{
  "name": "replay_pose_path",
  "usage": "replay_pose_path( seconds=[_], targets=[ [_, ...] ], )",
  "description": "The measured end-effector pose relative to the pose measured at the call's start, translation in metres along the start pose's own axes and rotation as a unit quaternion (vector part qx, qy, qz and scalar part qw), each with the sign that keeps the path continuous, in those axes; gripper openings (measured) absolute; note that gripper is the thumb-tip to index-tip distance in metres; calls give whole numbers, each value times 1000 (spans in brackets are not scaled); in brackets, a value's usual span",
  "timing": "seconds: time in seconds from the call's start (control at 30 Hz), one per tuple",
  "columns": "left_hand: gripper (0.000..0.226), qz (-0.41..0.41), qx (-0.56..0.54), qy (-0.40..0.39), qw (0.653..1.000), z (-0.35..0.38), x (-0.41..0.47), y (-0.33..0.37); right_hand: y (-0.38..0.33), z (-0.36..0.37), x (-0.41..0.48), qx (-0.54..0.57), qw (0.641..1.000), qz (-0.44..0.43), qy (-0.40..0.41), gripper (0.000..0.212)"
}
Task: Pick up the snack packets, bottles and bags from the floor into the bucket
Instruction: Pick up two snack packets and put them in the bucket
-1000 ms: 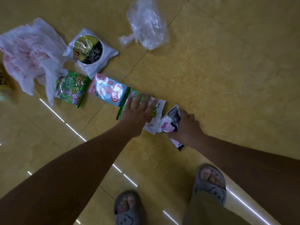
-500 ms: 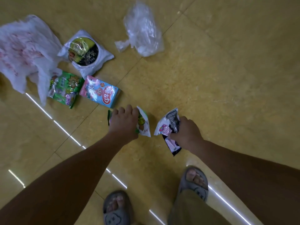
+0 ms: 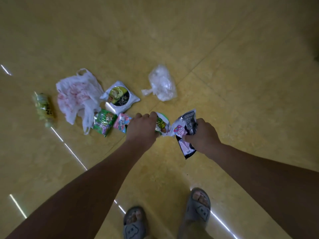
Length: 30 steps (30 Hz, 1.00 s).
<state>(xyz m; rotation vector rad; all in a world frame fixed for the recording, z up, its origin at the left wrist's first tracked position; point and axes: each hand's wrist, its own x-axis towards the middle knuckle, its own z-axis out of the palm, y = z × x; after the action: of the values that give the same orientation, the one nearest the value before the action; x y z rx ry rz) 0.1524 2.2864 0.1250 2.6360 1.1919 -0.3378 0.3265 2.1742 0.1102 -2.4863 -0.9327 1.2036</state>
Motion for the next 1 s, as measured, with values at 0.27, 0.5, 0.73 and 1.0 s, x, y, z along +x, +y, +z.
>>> replay_pose_path(
  seconds=[0.27,0.5,0.73,1.0],
  targets=[
    [36,-44,-43,55,997,-112,-22,1,-63,-74,-45,18,998,-59,30,53],
    [30,-90,-108,91,986,-206,-50,-8,-128,-134,-87,33,994,-97,48,53],
    [23,-118,-100,160,975,-320,-80,-17,-206,-203,-138,50,984,-160,62,42],
    [31,-132,-74,214,965,-456,-105,-25,-290,-284,-188,20,966,-242,87,43]
  ],
)
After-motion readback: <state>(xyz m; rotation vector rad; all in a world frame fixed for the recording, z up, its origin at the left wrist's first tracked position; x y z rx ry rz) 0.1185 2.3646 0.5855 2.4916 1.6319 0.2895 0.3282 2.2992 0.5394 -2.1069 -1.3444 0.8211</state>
